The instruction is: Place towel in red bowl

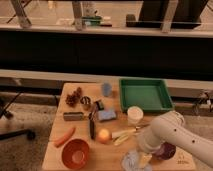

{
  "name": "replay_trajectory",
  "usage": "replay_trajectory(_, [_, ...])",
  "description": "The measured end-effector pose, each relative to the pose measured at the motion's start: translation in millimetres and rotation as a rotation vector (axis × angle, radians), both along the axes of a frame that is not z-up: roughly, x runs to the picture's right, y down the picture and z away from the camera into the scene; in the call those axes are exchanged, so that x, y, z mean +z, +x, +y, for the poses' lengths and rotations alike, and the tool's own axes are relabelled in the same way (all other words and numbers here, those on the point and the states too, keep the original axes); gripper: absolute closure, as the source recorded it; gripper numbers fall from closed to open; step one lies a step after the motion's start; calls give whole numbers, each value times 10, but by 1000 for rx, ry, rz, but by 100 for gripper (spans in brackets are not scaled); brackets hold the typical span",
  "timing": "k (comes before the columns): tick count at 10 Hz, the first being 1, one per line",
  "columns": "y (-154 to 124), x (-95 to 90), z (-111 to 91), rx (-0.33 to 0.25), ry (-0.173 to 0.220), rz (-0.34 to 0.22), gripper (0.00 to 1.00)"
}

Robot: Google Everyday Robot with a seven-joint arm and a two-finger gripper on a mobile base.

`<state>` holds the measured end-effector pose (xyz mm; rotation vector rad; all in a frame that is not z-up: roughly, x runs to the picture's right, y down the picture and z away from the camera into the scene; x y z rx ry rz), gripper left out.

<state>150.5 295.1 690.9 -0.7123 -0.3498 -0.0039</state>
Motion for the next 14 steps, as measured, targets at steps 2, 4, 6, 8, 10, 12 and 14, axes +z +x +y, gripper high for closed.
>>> replay_trajectory(2, [-12, 38, 5, 21, 9, -5, 20])
replay_trajectory(4, [-33, 88, 33, 35, 16, -7, 20])
replay_trajectory(6, [-20, 141, 96, 53, 26, -1, 20])
replay_trajectory(8, [-4, 188, 142, 54, 37, 11, 20])
replay_trajectory(10, [8, 252, 203, 47, 41, 23, 20])
replay_trajectory(12, [0, 281, 230, 43, 44, 26, 20])
replay_trajectory(14, [-10, 311, 263, 40, 46, 29, 20])
